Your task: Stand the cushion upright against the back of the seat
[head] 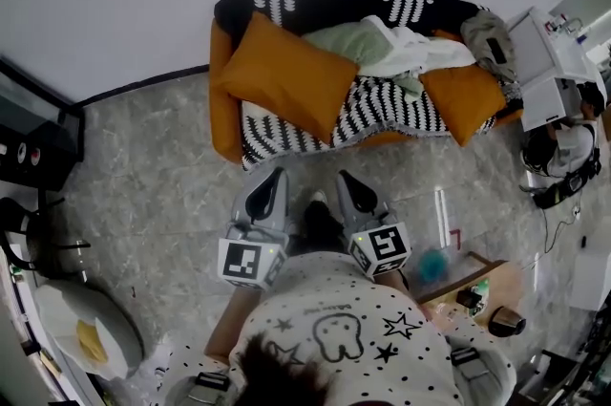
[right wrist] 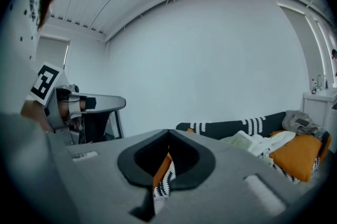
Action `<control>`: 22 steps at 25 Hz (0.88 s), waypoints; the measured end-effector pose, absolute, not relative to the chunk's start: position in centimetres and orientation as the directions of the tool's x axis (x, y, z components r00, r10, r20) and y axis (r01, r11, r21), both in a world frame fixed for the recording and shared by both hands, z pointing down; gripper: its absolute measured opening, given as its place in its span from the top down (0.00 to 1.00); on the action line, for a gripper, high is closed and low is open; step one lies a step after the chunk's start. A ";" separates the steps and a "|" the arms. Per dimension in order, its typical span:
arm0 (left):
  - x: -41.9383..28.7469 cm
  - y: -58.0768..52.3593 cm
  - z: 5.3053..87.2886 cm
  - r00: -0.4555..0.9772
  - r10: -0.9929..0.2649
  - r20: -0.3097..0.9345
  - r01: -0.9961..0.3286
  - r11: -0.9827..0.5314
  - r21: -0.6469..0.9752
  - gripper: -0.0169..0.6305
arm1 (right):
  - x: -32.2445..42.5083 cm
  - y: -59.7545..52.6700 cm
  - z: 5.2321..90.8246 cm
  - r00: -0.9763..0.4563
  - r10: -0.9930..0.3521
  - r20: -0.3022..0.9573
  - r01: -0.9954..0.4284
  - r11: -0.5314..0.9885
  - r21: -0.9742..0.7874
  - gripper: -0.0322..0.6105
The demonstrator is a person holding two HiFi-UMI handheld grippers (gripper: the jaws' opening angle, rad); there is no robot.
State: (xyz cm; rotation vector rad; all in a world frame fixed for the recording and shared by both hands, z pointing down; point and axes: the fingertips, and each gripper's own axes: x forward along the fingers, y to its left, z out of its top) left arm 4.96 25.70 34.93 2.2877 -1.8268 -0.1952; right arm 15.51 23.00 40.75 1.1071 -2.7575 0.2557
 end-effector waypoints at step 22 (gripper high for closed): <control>4.1 14.4 35.6 0.121 -0.992 0.027 -0.954 -0.109 0.281 0.98 | 14.0 10.1 40.2 -0.779 -0.589 0.215 -0.617 0.782 -0.092 0.95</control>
